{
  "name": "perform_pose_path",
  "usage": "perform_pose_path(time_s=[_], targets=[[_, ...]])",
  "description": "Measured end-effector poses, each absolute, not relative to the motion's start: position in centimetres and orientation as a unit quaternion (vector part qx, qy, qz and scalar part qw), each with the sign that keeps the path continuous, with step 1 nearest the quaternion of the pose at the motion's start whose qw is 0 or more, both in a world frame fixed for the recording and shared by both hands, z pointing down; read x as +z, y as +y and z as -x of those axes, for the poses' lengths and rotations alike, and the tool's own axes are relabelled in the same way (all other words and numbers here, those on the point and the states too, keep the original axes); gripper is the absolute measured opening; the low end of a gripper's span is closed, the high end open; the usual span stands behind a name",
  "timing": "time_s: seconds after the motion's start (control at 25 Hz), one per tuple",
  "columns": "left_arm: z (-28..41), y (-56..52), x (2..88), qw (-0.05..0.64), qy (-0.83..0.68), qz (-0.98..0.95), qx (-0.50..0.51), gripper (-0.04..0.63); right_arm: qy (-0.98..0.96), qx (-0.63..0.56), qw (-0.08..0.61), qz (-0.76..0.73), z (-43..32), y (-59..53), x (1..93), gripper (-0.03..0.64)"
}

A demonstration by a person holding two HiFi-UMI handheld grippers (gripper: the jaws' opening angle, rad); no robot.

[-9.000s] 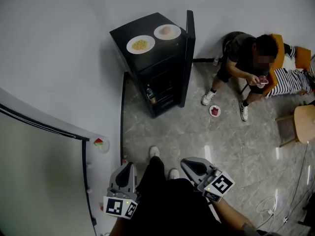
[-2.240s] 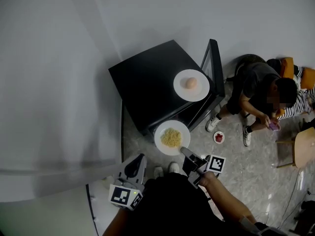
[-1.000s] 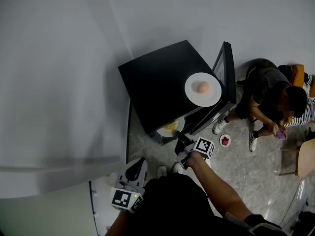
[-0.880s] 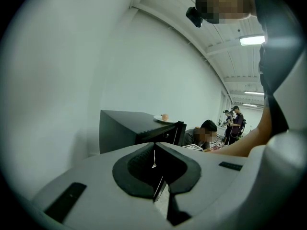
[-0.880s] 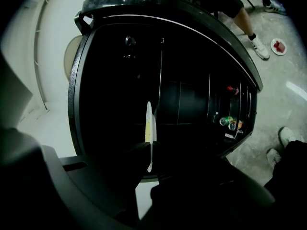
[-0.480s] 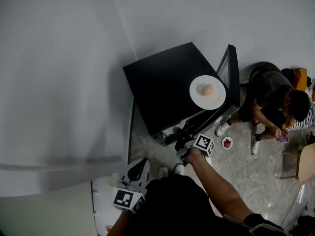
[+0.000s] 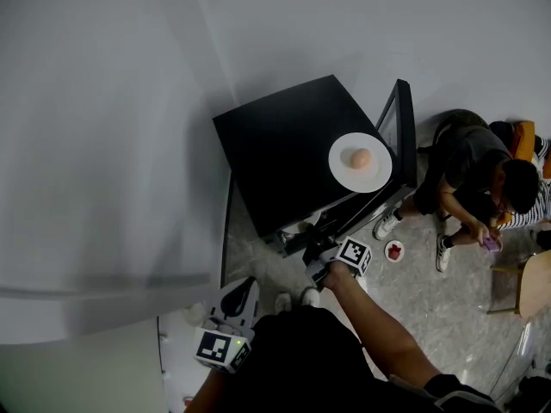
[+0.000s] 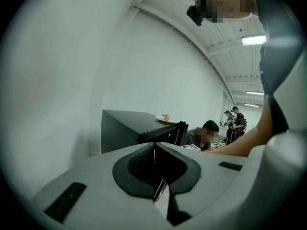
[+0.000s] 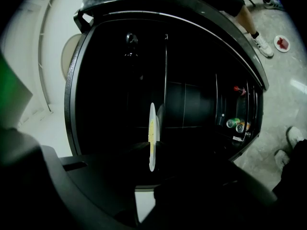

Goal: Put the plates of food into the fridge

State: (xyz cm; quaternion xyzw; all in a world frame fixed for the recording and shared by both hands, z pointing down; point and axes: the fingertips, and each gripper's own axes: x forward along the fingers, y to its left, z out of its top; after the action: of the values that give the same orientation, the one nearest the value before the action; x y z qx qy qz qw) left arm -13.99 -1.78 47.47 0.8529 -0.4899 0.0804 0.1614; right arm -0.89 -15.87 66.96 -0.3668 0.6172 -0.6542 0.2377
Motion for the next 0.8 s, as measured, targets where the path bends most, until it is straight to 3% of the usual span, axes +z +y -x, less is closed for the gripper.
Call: perform_pose_path(time_s=[0.56, 0.8], targets=[[13.2, -1.8, 47.7, 0.162, -0.472, -0.864, 0.073, 0.025, 0.656, -0.613, 0.211, 0.387, -2.1, -13.4, 65.5, 0.033], [12.5, -1.9, 47.8, 0.171, -0.473, -0.862, 0.068, 0.025, 0.751, -0.514, 0.176, 0.374, -2.4, -11.6, 60.8, 0.029]])
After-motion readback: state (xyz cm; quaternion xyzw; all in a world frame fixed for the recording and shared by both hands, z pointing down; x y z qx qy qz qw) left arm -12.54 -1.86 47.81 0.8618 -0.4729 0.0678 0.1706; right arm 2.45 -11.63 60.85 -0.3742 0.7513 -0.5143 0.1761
